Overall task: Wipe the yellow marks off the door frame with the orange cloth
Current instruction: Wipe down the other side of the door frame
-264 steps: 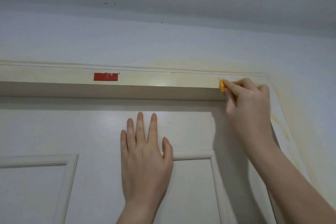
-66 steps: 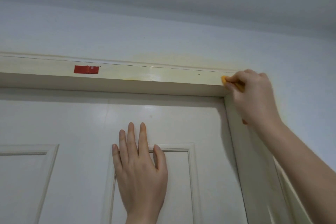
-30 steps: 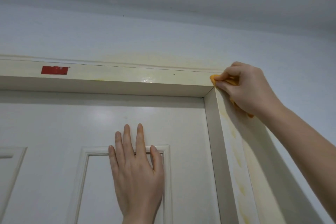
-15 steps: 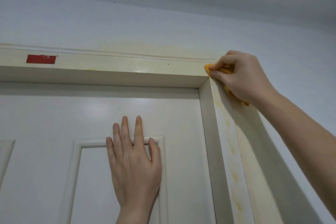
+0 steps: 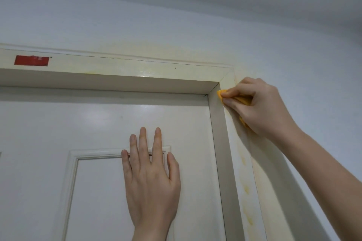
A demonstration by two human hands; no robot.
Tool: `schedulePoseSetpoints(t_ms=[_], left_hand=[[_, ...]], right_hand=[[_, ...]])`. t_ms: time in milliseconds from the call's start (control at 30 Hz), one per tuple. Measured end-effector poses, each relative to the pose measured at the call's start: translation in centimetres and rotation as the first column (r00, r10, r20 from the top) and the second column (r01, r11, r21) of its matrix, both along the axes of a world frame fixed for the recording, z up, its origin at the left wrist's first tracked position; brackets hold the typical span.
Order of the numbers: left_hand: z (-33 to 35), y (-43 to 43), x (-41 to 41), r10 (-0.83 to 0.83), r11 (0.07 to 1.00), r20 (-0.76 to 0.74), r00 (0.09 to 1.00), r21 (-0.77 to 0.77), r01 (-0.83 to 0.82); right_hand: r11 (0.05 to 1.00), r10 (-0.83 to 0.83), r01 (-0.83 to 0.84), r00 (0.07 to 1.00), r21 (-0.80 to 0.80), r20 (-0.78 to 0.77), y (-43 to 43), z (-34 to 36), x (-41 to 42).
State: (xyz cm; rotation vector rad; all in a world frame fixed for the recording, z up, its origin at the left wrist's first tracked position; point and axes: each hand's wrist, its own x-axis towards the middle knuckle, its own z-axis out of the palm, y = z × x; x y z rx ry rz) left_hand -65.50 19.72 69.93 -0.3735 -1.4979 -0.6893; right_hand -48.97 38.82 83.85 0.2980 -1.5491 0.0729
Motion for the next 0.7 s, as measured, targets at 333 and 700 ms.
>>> schedulePoseSetpoints(t_ms=[333, 700], left_hand=[[-0.3, 0.0, 0.1, -0.010, 1.000, 0.010, 1.000, -0.020, 0.010], [-0.4, -0.1, 0.1, 0.002, 1.000, 0.031, 1.000, -0.028, -0.001]], right_hand=[[0.999, -0.005, 0.005, 1.000, 0.037, -0.012, 0.0, -2.7, -0.1], [1.000, -0.012, 0.013, 0.999, 0.006, -0.035, -0.5, -3.4, -0.7]])
